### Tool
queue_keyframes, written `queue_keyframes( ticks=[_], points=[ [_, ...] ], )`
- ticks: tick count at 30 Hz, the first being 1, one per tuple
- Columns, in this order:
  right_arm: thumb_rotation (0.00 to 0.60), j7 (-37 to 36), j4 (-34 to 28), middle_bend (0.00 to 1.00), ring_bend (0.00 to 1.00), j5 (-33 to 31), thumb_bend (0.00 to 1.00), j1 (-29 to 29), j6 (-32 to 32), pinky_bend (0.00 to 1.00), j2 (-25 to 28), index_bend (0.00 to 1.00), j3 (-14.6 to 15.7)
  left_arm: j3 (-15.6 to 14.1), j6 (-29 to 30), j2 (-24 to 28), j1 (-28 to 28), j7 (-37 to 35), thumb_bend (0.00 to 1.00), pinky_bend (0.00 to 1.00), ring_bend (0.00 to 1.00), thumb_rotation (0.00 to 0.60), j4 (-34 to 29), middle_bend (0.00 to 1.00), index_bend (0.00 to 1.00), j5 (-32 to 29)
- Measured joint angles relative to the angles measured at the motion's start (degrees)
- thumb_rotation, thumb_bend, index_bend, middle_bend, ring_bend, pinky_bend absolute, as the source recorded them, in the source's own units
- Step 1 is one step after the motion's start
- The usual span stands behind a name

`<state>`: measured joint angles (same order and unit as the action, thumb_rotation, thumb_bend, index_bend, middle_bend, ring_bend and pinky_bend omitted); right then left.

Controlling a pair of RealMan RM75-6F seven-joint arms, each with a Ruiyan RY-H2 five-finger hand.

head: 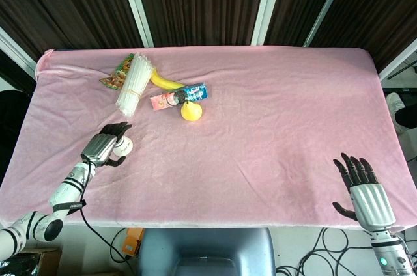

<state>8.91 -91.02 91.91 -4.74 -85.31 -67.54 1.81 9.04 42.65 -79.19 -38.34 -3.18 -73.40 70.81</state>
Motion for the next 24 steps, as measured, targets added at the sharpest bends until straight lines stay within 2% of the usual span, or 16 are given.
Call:
queue_keyframes(
  ticks=[8, 10, 13, 14, 17, 24],
  points=[
    [0.6, 0.23, -0.14, 0.0, 0.0, 0.1, 0.25, 0.29, -0.13, 0.0, -0.03, 0.0, -0.14, -0.58, -0.19, 0.3, -0.28, 0.06, 0.36, 0.01, 0.0, 0.6, 0.02, 0.0, 0.0, -0.48],
    [0.6, 0.23, -0.16, 0.0, 0.0, 0.08, 0.25, 0.28, -0.08, 0.0, -0.04, 0.0, -0.2, -0.66, -0.23, 0.27, -0.31, 0.04, 0.36, 0.05, 0.0, 0.6, 0.06, 0.0, 0.01, -0.49],
    [0.6, 0.38, -0.11, 0.0, 0.0, 0.02, 0.25, 0.26, 0.3, 0.0, -0.06, 0.0, -0.16, -0.67, -0.1, -0.1, -0.43, 0.01, 0.36, 0.15, 0.08, 0.6, 0.73, 0.09, 0.14, -0.57],
    [0.6, 0.37, -0.12, 0.0, 0.0, -0.06, 0.25, 0.27, 0.49, 0.0, 0.03, 0.0, -0.13, -0.62, 0.18, -0.47, -0.43, -0.07, 0.36, 0.18, 0.16, 0.6, 1.19, 0.18, 0.22, -0.57],
    [0.6, 0.08, -0.3, 0.0, 0.0, -0.11, 0.25, 0.25, 1.01, 0.0, 0.36, 0.0, 0.06, -0.47, 1.65, -2.0, -0.4, -0.67, 0.36, 0.24, 0.31, 0.6, 3.2, 0.33, 0.36, -0.1],
    [0.6, -1.72, -1.51, 0.0, 0.0, 0.47, 0.25, -0.13, 2.86, 0.0, 2.04, 0.0, 1.04, -0.62, 4.2, -4.74, -0.4, -3.12, 0.36, 0.32, 0.38, 0.6, 7.57, 0.41, 0.47, 2.23]
  ],
)
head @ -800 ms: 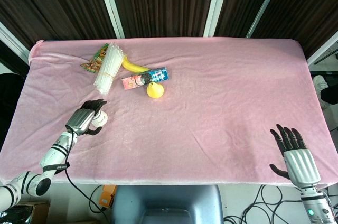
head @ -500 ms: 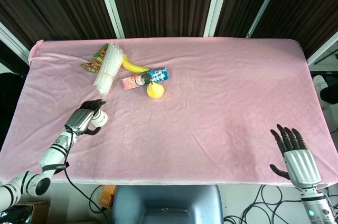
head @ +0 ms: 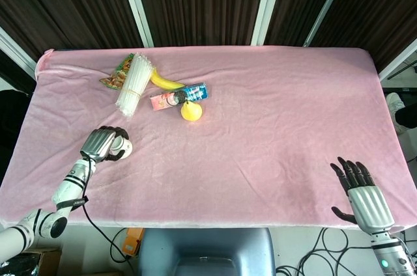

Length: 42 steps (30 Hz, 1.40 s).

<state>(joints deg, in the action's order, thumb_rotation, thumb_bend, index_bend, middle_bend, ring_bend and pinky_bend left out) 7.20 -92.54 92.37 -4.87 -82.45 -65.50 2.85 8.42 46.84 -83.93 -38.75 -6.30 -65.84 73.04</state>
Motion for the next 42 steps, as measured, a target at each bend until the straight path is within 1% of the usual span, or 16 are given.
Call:
queue_keyframes(
  ticks=[3, 9, 12, 15, 19, 22, 26, 30, 31, 33, 34, 36, 37, 39, 41, 42],
  points=[
    [0.6, -0.06, 0.03, 0.0, 0.0, -0.1, 0.25, 0.12, -0.08, 0.0, 0.05, 0.0, -0.04, -0.15, -0.24, 0.06, -0.05, -0.83, 0.37, 0.34, 0.41, 0.6, 0.1, 0.44, 0.48, 0.09],
    [0.6, 0.16, -0.03, 0.0, 0.0, -0.3, 0.25, 0.07, 0.37, 0.0, 0.01, 0.0, -0.16, -0.32, 1.88, 0.6, 0.47, -0.94, 0.38, 0.37, 0.41, 0.6, -0.28, 0.45, 0.48, 0.98],
    [0.6, 0.18, -0.02, 0.0, 0.0, -0.52, 0.25, -0.04, 0.76, 0.0, -0.04, 0.0, -0.24, -0.51, 4.11, 2.33, 1.37, -0.6, 0.38, 0.37, 0.41, 0.6, -1.97, 0.45, 0.49, 1.73],
    [0.6, 0.28, -0.01, 0.0, 0.0, -0.76, 0.25, -0.14, 1.16, 0.0, -0.08, 0.0, -0.3, -0.89, 6.17, 5.21, 2.84, -0.11, 0.38, 0.37, 0.41, 0.6, -4.13, 0.45, 0.49, 2.17],
    [0.6, 0.53, -0.05, 0.0, 0.0, -0.91, 0.25, -0.28, 1.66, 0.0, -0.15, 0.0, -0.31, -2.23, 8.88, 8.7, 6.25, 0.18, 0.38, 0.37, 0.41, 0.6, -5.76, 0.45, 0.49, 2.26],
    [0.6, 0.72, -0.32, 0.0, 0.0, -1.68, 0.25, -0.43, 2.19, 0.0, -0.16, 0.0, -0.55, -3.64, 9.14, 9.15, 8.07, 0.09, 0.38, 0.37, 0.41, 0.6, -4.88, 0.44, 0.49, 1.72],
    [0.6, 1.54, -0.69, 0.0, 0.0, -1.65, 0.25, -0.59, 2.44, 0.0, -0.49, 0.0, -0.67, -4.41, 8.66, 8.45, 8.97, -1.21, 0.38, 0.37, 0.4, 0.6, -2.61, 0.43, 0.48, 1.52],
    [0.6, 1.7, -0.9, 0.0, 0.0, -1.41, 0.25, -0.81, 2.97, 0.0, -0.58, 0.0, -0.49, -4.85, 9.09, 6.68, 9.47, -2.25, 0.38, 0.34, 0.38, 0.6, 0.32, 0.41, 0.46, 2.4],
    [0.6, 1.59, -0.94, 0.0, 0.0, -1.39, 0.25, -0.85, 3.04, 0.0, -0.54, 0.0, -0.47, -5.01, 9.23, 6.04, 9.61, -2.5, 0.38, 0.34, 0.38, 0.6, 1.24, 0.41, 0.44, 2.73],
    [0.6, 1.44, -0.97, 0.0, 0.0, -1.45, 0.25, -0.92, 3.15, 0.0, -0.48, 0.0, -0.48, -5.26, 9.07, 5.42, 9.73, -3.04, 0.37, 0.33, 0.35, 0.6, 2.1, 0.39, 0.39, 3.06],
    [0.6, 1.39, -0.99, 0.0, 0.0, -1.45, 0.25, -0.94, 3.21, 0.0, -0.46, 0.0, -0.46, -5.37, 8.75, 5.29, 9.75, -3.21, 0.37, 0.32, 0.33, 0.6, 2.31, 0.38, 0.34, 3.16],
    [0.6, 0.71, -1.15, 0.0, 0.0, -1.29, 0.25, -1.04, 3.54, 0.0, -0.24, 0.0, -0.26, -5.57, 8.15, 5.15, 9.76, -3.44, 0.37, 0.3, 0.28, 0.6, 2.71, 0.33, 0.2, 3.3],
    [0.6, 0.22, -1.23, 0.0, 0.0, -1.14, 0.25, -1.1, 3.71, 0.0, -0.08, 0.0, -0.12, -5.7, 7.7, 5.16, 9.75, -3.64, 0.37, 0.29, 0.26, 0.6, 2.81, 0.31, 0.16, 3.4],
    [0.6, -0.89, -1.33, 0.0, 0.0, -0.59, 0.25, -1.23, 3.97, 0.0, 0.43, 0.0, 0.24, -5.84, 7.22, 5.32, 9.72, -4.19, 0.37, 0.25, 0.16, 0.6, 2.67, 0.21, 0.05, 3.57],
    [0.6, -1.09, -1.34, 0.0, 0.0, -0.4, 0.25, -1.29, 4.09, 0.0, 0.63, 0.0, 0.4, -5.9, 6.92, 5.69, 9.69, -5.08, 0.36, 0.21, 0.07, 0.6, 2.33, 0.12, 0.0, 3.88],
    [0.6, -1.13, -1.37, 0.0, 0.0, -0.44, 0.25, -1.32, 4.18, 0.0, 0.64, 0.0, 0.41, -5.88, 7.03, 5.8, 9.72, -5.35, 0.35, 0.19, 0.03, 0.592, 2.21, 0.08, 0.0, 4.06]
  ],
)
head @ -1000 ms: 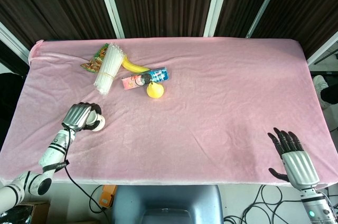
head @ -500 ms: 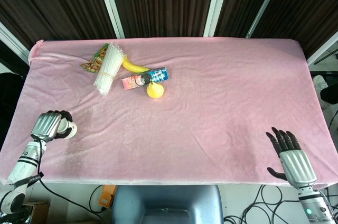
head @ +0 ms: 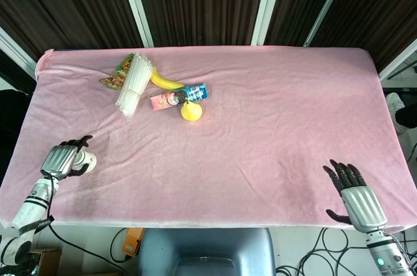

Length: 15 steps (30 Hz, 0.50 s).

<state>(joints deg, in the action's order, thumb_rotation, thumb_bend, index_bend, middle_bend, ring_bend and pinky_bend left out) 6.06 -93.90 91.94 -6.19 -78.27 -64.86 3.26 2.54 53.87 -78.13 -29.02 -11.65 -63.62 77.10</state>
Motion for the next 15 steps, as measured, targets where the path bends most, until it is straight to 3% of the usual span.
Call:
queue_keyframes(
  ticks=[5, 9, 15],
  points=[
    [0.6, -0.01, -0.13, 0.0, 0.0, 0.14, 0.25, 0.02, -0.04, 0.0, 0.16, 0.0, 0.12, 0.15, 2.81, 0.9, 0.84, -0.7, 0.33, 0.11, 0.0, 0.526, -1.56, 0.0, 0.0, 1.02],
    [0.6, -0.15, -0.06, 0.0, 0.0, 0.04, 0.25, 0.03, -0.02, 0.0, 0.26, 0.0, 0.11, -0.4, 7.99, 3.36, 3.03, -0.49, 0.33, 0.12, 0.0, 0.524, -5.49, 0.0, 0.0, 2.85],
    [0.6, 0.45, 0.04, 0.0, 0.0, -1.57, 0.25, -0.01, 0.81, 0.0, 0.21, 0.0, -0.18, -3.74, 23.87, 8.06, 11.46, 1.12, 0.34, 0.09, 0.0, 0.522, -13.74, 0.0, 0.0, 8.31]
  ],
)
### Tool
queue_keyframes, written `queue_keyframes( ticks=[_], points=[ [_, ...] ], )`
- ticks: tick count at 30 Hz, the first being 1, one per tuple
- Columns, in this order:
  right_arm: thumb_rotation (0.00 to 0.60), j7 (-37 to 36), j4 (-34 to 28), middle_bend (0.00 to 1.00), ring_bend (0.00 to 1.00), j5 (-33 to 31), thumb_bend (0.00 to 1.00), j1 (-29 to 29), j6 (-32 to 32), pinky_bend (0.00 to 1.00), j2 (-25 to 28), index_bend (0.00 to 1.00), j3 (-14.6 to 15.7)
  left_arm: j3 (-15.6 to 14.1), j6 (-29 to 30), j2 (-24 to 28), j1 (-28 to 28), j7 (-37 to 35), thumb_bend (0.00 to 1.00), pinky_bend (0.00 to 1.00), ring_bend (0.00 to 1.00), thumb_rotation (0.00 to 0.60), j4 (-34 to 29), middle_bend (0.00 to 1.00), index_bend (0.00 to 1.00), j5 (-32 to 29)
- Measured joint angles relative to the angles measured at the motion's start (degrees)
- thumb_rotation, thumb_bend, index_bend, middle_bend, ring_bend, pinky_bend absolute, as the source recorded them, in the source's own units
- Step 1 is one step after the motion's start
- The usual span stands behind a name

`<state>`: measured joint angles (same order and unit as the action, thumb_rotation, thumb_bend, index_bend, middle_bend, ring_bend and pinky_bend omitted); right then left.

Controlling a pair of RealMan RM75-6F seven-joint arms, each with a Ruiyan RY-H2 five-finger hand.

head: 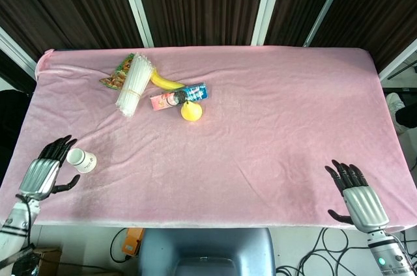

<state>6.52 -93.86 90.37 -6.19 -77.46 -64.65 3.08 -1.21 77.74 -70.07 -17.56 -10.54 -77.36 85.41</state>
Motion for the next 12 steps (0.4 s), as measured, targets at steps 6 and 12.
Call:
queue_keyframes(
  ticks=[6, 12],
  points=[
    [0.6, 1.34, -0.42, 0.0, 0.0, -0.63, 0.25, -0.06, 0.52, 0.0, -0.39, 0.0, -0.14, -3.79, 17.84, -2.18, 11.24, -2.69, 0.34, 0.07, 0.0, 0.549, 4.22, 0.0, 0.0, 7.16],
    [0.6, -0.3, -1.02, 0.0, 0.0, 0.5, 0.25, 0.01, 0.4, 0.0, 0.08, 0.0, 0.49, -5.0, 21.22, -5.98, 14.66, -7.04, 0.34, 0.07, 0.0, 0.56, 12.61, 0.0, 0.0, 10.83]
  ],
)
